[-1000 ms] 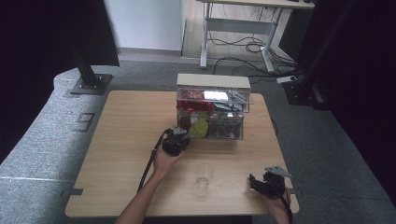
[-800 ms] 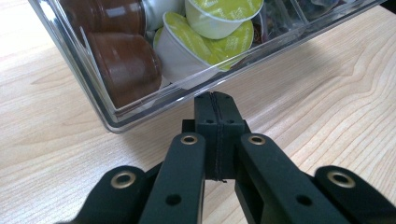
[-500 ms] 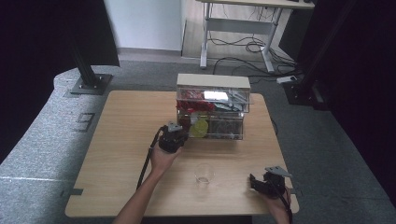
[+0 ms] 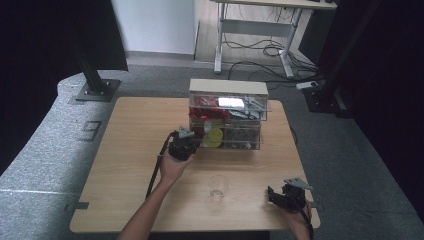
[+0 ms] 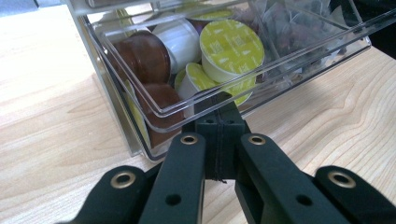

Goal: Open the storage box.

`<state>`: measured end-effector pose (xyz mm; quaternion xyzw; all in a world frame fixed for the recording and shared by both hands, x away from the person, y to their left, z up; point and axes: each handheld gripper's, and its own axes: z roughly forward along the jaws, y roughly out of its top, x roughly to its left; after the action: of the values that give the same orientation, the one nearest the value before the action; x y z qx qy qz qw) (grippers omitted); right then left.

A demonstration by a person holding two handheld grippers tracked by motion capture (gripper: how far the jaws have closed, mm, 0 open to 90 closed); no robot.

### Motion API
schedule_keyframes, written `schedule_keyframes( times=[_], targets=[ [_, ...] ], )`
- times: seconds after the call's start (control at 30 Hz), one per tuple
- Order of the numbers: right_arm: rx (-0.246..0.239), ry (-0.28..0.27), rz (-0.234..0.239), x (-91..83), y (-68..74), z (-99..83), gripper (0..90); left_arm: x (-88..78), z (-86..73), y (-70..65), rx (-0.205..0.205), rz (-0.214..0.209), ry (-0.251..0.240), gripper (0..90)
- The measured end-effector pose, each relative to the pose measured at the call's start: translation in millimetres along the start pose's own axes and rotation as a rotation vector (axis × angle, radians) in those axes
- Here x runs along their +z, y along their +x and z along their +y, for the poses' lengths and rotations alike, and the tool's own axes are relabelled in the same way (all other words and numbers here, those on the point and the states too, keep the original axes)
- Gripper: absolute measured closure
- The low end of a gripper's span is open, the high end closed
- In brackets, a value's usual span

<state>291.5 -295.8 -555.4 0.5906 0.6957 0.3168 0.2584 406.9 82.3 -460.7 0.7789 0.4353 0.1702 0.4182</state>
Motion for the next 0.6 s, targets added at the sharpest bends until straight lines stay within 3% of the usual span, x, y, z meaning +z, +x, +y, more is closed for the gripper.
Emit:
schedule_keyframes(
  times=[0.6],
  targets=[
    [-0.001,0.0,0.0,0.0,-0.2,-0.1,19.0,-7.3,23.8,0.1,0.008,0.019,-0.041,89.7]
  ],
)
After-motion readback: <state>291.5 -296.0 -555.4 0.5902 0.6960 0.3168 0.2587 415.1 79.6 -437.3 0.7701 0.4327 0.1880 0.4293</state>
